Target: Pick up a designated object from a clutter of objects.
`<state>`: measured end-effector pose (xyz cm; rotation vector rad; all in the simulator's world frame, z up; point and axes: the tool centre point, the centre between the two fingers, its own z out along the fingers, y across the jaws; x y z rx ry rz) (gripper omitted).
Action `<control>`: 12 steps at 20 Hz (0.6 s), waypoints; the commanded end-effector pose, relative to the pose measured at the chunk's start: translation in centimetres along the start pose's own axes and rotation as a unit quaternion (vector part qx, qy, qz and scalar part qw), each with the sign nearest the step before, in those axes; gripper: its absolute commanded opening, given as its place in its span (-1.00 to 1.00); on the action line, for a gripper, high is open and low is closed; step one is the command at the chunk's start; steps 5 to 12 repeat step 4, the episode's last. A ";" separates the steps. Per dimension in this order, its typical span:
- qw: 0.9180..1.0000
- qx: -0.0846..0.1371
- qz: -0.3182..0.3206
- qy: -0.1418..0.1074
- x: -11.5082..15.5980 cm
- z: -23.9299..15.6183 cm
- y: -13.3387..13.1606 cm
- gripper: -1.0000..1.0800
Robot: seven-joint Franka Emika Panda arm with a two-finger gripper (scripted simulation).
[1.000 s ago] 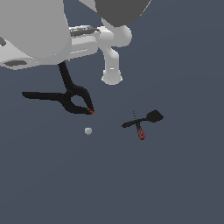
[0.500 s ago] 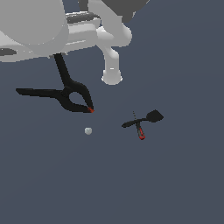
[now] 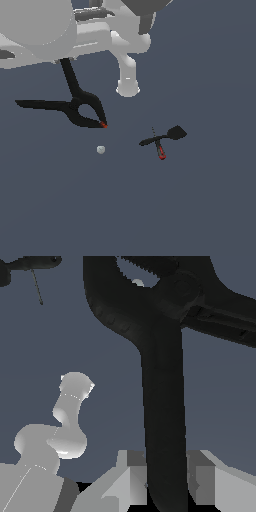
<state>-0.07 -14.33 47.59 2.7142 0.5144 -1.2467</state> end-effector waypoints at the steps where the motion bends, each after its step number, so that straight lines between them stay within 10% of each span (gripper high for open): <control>1: 1.000 0.000 0.001 0.001 -0.2 -0.1 0.0 -1.00; 12: 1.000 0.000 0.001 0.001 -0.2 -0.2 0.0 -1.00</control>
